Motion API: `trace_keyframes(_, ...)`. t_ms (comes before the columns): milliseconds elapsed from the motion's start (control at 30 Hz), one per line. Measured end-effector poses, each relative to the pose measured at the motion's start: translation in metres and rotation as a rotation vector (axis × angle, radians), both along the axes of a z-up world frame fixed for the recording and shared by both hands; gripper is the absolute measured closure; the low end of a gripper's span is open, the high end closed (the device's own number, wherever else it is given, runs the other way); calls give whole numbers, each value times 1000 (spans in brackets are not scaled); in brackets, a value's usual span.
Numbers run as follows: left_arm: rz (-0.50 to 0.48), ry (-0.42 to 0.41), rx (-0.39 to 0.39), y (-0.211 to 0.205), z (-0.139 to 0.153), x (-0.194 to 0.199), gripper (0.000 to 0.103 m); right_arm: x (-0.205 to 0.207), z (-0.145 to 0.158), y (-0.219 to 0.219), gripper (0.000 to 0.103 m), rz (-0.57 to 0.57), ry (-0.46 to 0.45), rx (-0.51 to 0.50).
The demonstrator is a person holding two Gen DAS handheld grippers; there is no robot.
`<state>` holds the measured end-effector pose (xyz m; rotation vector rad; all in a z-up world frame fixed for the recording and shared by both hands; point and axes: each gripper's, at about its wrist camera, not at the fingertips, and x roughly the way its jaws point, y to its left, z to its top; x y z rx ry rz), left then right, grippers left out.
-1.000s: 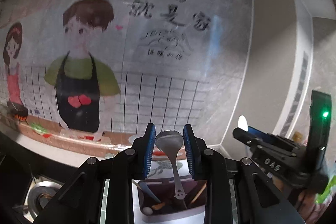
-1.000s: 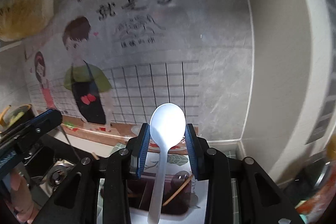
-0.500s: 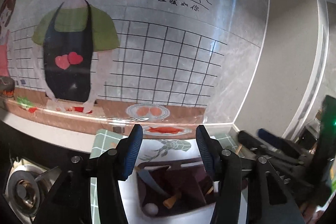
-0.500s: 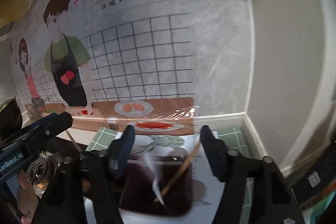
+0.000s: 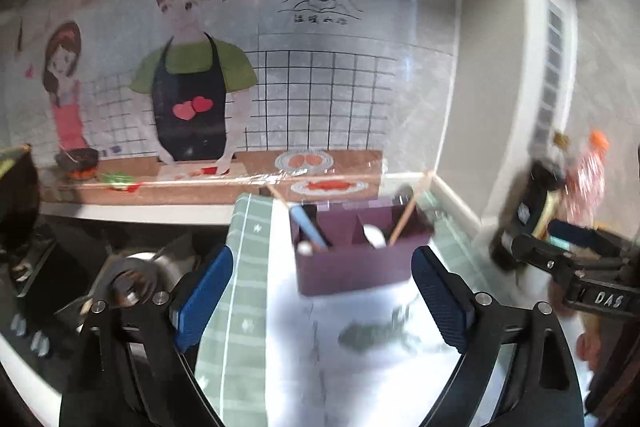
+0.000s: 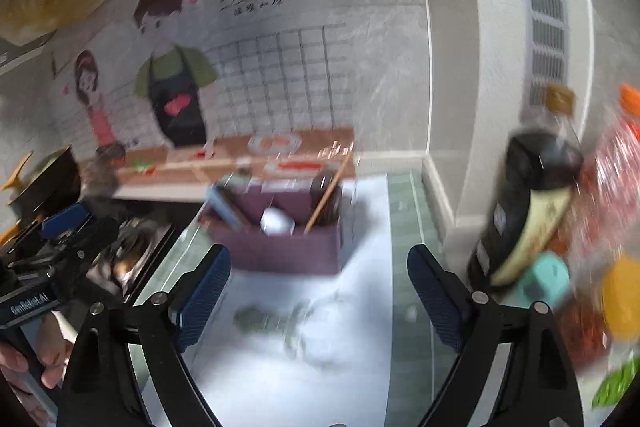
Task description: Organize utensils
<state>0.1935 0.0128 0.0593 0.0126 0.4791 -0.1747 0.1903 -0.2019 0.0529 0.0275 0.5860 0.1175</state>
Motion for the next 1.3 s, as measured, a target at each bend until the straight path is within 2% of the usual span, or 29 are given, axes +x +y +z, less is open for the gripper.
trace_keyframes(133, 38, 10, 72, -12, -13, -42, 8, -43, -21, 5, 15, 9, 45, -46)
trace_keyframes(233, 56, 29, 46, -14, -23, -69, 5, -66, -32, 7, 15, 6, 53, -78)
trace_keyframes(400, 80, 63, -5, -18, -39, -92, 4, -89, -44, 6, 14, 10, 56, -66)
trace_keyframes(600, 95, 78, 7, -21, -45, -105, 4, -98, -52, 3, 14, 13, 67, -57)
trace_keyframes(700, 108, 81, -14, -18, -45, -107, 4, -101, -52, 5, 14, 13, 62, -68)
trace_keyframes(1300, 96, 106, -21, -20, -48, -104, 4, -102, -50, 8, 14, 17, 54, -73)
